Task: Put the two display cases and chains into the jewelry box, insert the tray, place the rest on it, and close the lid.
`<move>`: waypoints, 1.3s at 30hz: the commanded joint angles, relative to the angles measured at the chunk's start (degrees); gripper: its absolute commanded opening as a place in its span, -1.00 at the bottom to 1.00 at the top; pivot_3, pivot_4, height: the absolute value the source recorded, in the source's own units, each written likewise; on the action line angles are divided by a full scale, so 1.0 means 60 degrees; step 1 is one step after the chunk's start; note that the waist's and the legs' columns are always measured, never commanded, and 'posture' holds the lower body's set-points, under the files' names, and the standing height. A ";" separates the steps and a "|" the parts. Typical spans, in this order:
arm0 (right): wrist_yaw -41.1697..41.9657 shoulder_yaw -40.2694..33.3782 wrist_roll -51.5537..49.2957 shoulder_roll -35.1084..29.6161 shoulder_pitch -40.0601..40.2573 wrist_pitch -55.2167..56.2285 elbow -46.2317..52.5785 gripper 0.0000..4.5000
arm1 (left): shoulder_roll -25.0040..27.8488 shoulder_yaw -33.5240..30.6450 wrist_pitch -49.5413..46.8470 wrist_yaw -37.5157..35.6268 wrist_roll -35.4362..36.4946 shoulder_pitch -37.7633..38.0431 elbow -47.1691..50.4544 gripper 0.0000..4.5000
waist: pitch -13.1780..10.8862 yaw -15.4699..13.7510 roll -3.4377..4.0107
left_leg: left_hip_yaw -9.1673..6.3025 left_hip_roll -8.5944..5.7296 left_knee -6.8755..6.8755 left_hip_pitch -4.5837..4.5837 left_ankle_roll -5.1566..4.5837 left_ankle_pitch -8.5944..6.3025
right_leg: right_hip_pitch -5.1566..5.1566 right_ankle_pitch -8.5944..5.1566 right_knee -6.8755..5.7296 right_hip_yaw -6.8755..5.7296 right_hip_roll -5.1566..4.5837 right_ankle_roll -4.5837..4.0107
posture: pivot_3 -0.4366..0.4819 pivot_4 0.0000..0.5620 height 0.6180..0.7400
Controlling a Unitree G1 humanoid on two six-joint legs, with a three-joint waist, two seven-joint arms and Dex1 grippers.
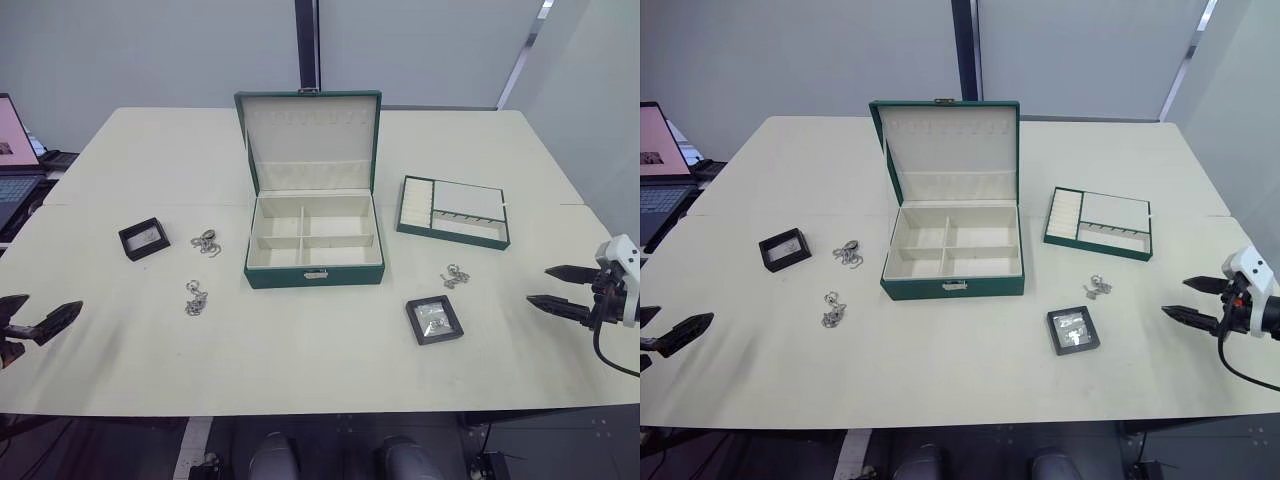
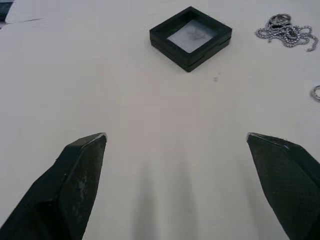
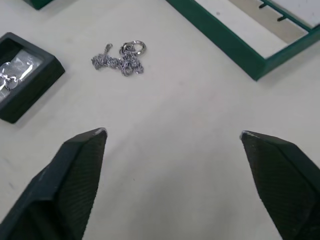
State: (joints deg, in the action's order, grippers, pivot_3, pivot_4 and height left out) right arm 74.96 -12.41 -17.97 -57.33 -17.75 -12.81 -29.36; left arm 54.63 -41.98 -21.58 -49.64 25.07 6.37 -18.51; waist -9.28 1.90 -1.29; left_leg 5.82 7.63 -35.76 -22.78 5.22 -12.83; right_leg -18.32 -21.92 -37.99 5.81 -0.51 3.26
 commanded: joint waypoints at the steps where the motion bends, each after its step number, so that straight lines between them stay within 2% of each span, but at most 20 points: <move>1: 0.0068 -0.0148 -0.0061 -0.0074 -0.0212 0.0271 0.0079 0.99 | 0.0259 -0.0332 0.0339 -0.0033 -0.0037 -0.0047 -0.0032 1.00 | 0.0000 -0.0002 0.0000 | 0.0002 0.0000 -0.0002 0.0000 0.0001 0.0001 | 0.0001 0.0000 -0.0002 0.0001 -0.0001 0.0000 | -0.05 -0.47 1.00; 6: 0.0093 -0.0091 -0.0071 -0.0044 -0.0312 0.0335 0.0030 0.99 | 0.0215 -0.0146 0.0515 -0.0022 -0.0106 -0.0106 0.0128 1.00 | 0.0000 -0.0005 0.0000 | 0.0005 0.0000 -0.0004 0.0001 0.0003 0.0001 | 0.0004 0.0000 -0.0003 0.0000 -0.0002 0.0000 | -0.05 -0.47 1.00; 9: 0.0399 -0.0139 -0.0469 -0.0080 -0.0414 -0.0118 0.0658 0.99 | 0.0001 -0.0279 0.0451 -0.0089 0.0278 -0.0281 0.0518 1.00 | 0.0000 -0.0007 0.0001 | 0.0006 0.0000 -0.0004 0.0000 0.0004 0.0002 | 0.0004 0.0000 -0.0003 0.0001 -0.0002 0.0000 | -0.05 -0.47 1.00; 13: 0.0581 -0.0183 -0.1997 -0.0013 -0.0895 -0.2020 0.3432 0.99 | -0.0450 -0.0371 0.0263 -0.0228 0.0691 0.0123 0.1483 1.00 | -0.0012 0.0048 0.0030 | 0.0015 0.0003 -0.0005 -0.0002 0.0006 0.0002 | 0.0005 0.0001 -0.0010 0.0011 -0.0003 0.0001 | -0.05 -0.47 1.00; 17: -0.0031 0.0155 -0.3431 0.0462 -0.1550 -0.3581 0.6068 0.99 | -0.0940 -0.0260 0.0071 0.0201 0.0845 0.0222 0.2270 1.00 | -0.0010 0.0087 0.0026 | -0.0007 0.0017 0.0000 -0.0004 0.0007 0.0001 | 0.0003 0.0001 -0.0010 0.0006 0.0015 0.0001 | -0.05 -0.47 1.00; 21: -0.0741 0.0985 -0.3839 0.1310 -0.2228 -0.4147 0.7587 0.99 | -0.1968 0.0174 -0.0176 0.1063 0.0916 0.0320 0.3558 1.00 | -0.0005 0.0040 0.0012 | -0.0021 0.0013 -0.0011 -0.0017 0.0011 -0.0005 | 0.0005 0.0001 -0.0005 -0.0001 0.0010 0.0001 | -0.05 -0.47 1.00; 25: -0.1128 0.1965 -0.3638 0.2124 -0.3018 -0.4283 0.7895 0.99 | -0.3378 0.0926 -0.0279 0.2105 0.0732 0.0597 0.4881 1.00 | -0.0002 -0.0029 0.0003 | -0.0022 0.0007 -0.0028 -0.0020 0.0010 -0.0007 | 0.0005 0.0002 -0.0011 -0.0001 0.0004 0.0002 | -0.05 -0.47 1.00; 30: -0.1319 0.3311 -0.2551 0.3110 -0.4238 -0.3659 0.7134 0.99 | -0.5128 0.1875 -0.0147 0.3547 0.0456 0.0762 0.5853 1.00 | 0.0005 -0.0024 -0.0018 | -0.0042 0.0010 -0.0031 -0.0017 0.0011 -0.0006 | 0.0009 0.0004 -0.0013 -0.0005 0.0013 0.0000 | -0.05 -0.47 1.00; 34: -0.1314 0.3906 -0.1786 0.3753 -0.4894 -0.3046 0.6317 0.99 | -0.5945 0.2439 0.0255 0.4329 0.0000 0.0810 0.6044 1.00 | 0.0007 -0.0021 -0.0021 | -0.0042 0.0010 -0.0031 -0.0017 0.0013 -0.0005 | 0.0011 0.0004 -0.0010 -0.0005 0.0016 -0.0001 | -0.05 -0.47 1.00; 39: -0.1120 0.4018 -0.1494 0.4148 -0.5130 -0.2674 0.5825 0.99 | -0.6552 0.2700 0.0453 0.5472 -0.0517 0.0700 0.6231 1.00 | 0.0007 -0.0032 -0.0021 | -0.0041 0.0010 -0.0037 -0.0017 0.0014 -0.0004 | 0.0013 0.0004 -0.0011 -0.0005 0.0016 -0.0001 | -0.05 -0.47 1.00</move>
State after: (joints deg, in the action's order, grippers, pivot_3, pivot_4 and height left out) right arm 67.60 12.54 -27.17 -32.53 -47.23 -30.39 5.22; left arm 15.92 -25.79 -20.48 -19.29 23.30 10.87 16.03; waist -9.24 1.70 -1.42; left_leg 5.57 7.69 -35.98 -22.88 5.30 -12.85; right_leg -18.23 -21.89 -38.05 5.79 -0.42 3.25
